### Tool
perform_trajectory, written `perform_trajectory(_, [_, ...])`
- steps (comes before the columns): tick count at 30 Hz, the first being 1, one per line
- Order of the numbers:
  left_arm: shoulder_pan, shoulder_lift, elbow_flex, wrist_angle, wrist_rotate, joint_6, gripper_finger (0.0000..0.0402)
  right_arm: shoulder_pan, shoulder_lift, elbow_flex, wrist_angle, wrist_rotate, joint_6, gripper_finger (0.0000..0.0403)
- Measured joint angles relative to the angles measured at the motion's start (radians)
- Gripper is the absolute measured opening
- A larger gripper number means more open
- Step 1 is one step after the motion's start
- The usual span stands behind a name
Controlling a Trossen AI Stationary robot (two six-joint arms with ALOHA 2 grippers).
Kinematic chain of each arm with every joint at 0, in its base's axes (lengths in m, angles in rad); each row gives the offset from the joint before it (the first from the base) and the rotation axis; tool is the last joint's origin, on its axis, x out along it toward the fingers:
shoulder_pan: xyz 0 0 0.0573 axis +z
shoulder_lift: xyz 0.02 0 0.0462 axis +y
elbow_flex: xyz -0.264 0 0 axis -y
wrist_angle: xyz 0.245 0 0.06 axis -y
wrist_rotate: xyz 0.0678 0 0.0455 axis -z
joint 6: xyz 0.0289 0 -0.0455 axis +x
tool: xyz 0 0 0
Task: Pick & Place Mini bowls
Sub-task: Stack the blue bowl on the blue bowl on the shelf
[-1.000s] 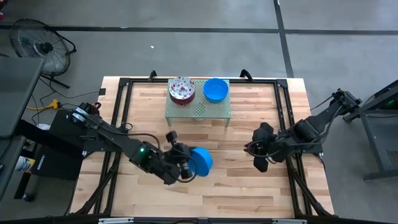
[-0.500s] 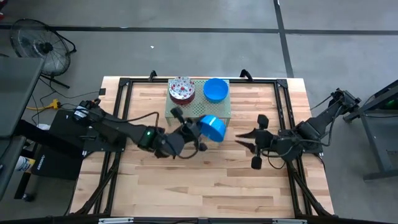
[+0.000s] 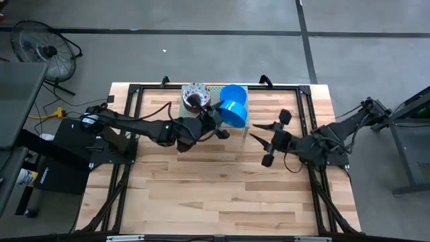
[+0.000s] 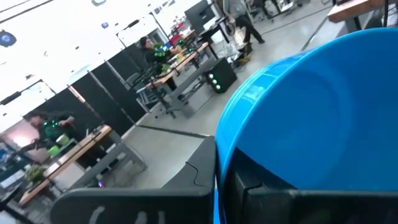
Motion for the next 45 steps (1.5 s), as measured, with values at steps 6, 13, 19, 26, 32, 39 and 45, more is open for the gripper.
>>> perform_trajectory(6, [0.045, 0.0, 0.0, 0.022, 0.051, 0.057, 0.0, -0.084, 0.0, 0.0, 0.076, -0.015, -0.023, 0.0225])
perform_trajectory(13, [0.095, 0.0, 0.0, 0.026, 0.13, 0.091, 0.0, -0.186, 0.001, 0.0, 0.177, -0.128, -0.088, 0.0263])
perform_trajectory(19, [0.118, 0.0, 0.0, 0.028, 0.19, 0.14, 0.0, -0.282, 0.039, 0.0, 0.179, -0.149, -0.092, 0.0264])
perform_trajectory(26, [0.121, 0.001, -0.001, 0.038, 0.214, 0.241, 0.0, -0.34, 0.065, 0.0, 0.175, -0.124, -0.086, 0.0264])
perform_trajectory(32, [0.122, 0.002, -0.001, 0.049, 0.229, 0.306, 0.0, -0.356, 0.065, 0.0, 0.175, -0.061, -0.097, 0.0248])
perform_trajectory(39, [0.122, 0.002, -0.001, 0.046, 0.235, 0.377, 0.0, -0.361, 0.066, 0.0, 0.159, -0.058, -0.105, 0.0159])
perform_trajectory(45, [0.123, 0.002, -0.001, 0.04, 0.225, 0.38, 0.0006, -0.362, 0.064, 0.0, 0.162, -0.024, -0.111, 0.0065])
